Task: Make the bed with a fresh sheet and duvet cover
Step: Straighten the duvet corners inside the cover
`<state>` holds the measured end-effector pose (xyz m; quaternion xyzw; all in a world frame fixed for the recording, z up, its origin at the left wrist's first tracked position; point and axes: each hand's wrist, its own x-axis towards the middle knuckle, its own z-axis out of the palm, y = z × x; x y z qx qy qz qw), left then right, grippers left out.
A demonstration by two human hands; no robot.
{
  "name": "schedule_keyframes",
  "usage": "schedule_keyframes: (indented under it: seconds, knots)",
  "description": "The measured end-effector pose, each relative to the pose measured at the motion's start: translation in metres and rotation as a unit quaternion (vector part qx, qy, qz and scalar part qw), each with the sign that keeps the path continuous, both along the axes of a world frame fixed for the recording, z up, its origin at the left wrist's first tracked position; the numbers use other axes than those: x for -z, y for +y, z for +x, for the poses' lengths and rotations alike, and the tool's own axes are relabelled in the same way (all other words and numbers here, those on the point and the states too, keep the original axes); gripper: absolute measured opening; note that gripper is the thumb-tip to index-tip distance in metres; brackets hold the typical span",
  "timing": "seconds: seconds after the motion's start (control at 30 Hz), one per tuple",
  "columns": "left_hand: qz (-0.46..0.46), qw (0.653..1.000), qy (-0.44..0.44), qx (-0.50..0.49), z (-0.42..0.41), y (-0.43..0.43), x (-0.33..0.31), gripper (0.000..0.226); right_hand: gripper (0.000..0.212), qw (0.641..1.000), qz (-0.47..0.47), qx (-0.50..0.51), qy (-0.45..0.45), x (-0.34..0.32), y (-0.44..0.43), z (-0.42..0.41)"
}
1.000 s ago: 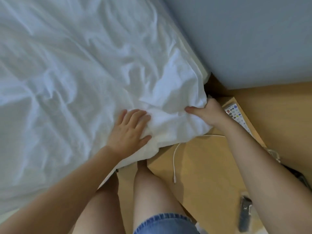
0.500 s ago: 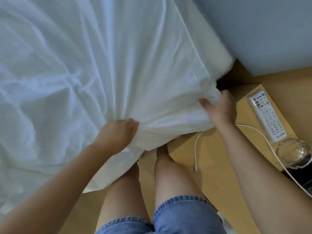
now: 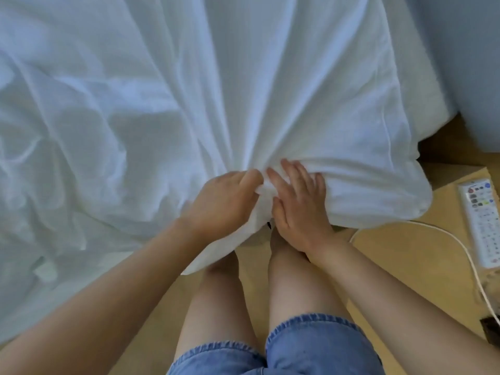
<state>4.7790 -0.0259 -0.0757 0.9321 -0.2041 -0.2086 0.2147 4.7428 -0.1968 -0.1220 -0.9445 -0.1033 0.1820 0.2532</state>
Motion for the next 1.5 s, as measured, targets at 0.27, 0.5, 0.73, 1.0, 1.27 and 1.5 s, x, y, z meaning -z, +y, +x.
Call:
schedule_keyframes:
  seconds: [0.27,0.5,0.73,1.0,1.27,1.5]
  knots:
    - [0.146,0.954,-0.061,-0.253,-0.040,0.091,0.016,0.055,0.067,0.995,-0.070,0.026,0.064,-0.006,0.051,0.023]
    - [0.182,0.930,-0.078,-0.308,-0.076,0.141,0.032,0.032,0.065,0.990,-0.073,-0.110,0.049,-0.018,0.154,0.006]
    - [-0.111,0.907,-0.221,-0.340,-0.082,0.172,-0.006,0.026,0.061,0.992,-0.055,-0.113,0.010,-0.054,0.206,0.005]
    - [-0.177,0.704,-0.143,-0.673,-0.133,0.296,-0.032,0.019,0.030,0.986,-0.049,-0.161,0.004,-0.071,0.271,-0.019]
    - [-0.416,0.631,0.097,-0.648,-0.093,0.324,-0.017,0.073,0.035,0.992,0.037,-0.067,0.100,-0.075,0.317,-0.016]
    - [-0.383,0.685,0.182,-0.592,-0.045,0.333,-0.001,0.077,0.005,0.996,0.018,0.007,0.090,-0.060,0.365,0.022]
